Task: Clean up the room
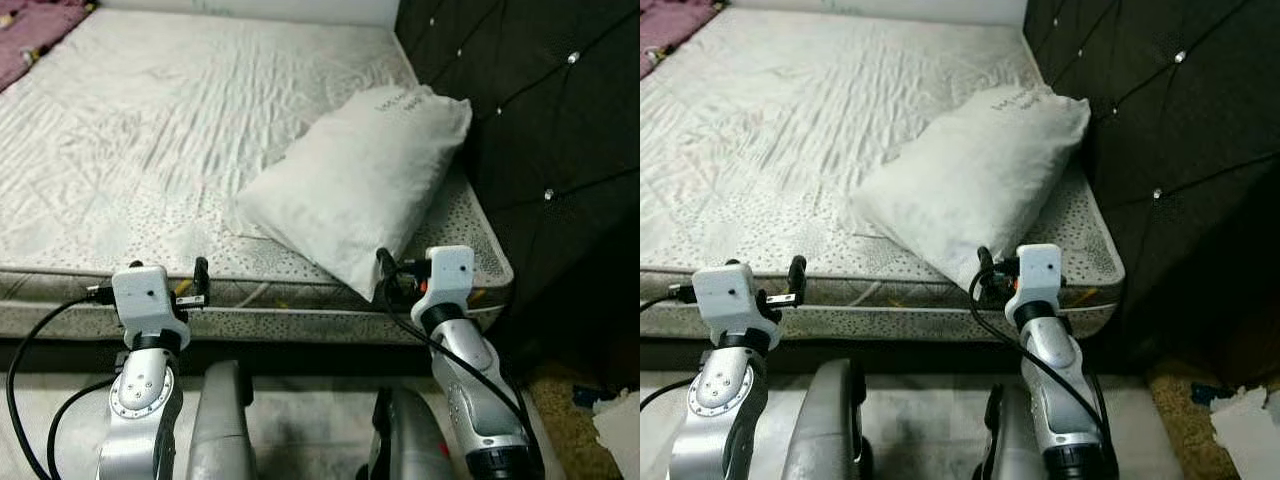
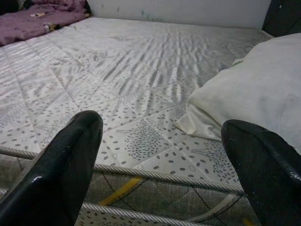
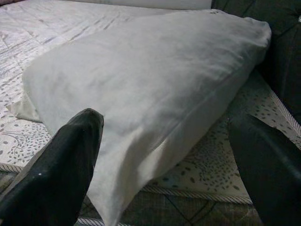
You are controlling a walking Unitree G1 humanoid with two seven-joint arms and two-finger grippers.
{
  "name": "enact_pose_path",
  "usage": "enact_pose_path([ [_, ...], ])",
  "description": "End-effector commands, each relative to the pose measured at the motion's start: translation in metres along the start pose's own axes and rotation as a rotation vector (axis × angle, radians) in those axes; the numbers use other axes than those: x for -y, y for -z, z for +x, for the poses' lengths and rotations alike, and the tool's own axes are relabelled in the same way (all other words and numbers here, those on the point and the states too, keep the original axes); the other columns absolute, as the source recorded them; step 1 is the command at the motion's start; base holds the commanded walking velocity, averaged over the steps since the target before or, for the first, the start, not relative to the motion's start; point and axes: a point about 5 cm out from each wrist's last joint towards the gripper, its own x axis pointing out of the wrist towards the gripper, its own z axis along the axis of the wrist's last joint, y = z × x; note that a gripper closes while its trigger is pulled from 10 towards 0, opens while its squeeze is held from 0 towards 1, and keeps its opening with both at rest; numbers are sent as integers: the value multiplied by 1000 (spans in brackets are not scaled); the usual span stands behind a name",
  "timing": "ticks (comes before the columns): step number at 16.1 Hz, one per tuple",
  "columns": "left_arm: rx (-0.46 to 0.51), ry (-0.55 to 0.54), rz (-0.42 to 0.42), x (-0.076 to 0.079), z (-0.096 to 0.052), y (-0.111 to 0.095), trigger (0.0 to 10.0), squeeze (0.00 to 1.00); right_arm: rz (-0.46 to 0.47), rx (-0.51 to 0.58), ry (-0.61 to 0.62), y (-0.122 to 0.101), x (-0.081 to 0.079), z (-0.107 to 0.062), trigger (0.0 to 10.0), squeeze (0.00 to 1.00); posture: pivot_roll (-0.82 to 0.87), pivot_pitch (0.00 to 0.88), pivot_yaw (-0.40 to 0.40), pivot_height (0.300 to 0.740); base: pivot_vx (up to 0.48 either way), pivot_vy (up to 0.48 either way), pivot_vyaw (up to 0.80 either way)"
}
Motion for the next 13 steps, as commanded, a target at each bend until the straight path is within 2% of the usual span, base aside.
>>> enact_pose_path([
  [1, 8, 14, -5, 2, 1, -1, 10000, 0, -6, 4, 1, -1, 2, 1, 10000, 0, 75, 5, -35, 555, 469, 0, 0],
  [9, 1, 20, -6, 2, 2, -1, 10000, 0, -8, 7, 3, -1, 2, 2, 10000, 0, 74, 14, -33, 555, 453, 0, 0],
  [13, 0, 17, -11, 4, 2, -1, 10000, 0, -11, 7, 1, -2, 2, 2, 10000, 0, 72, 19, -37, 555, 62, 0, 0],
])
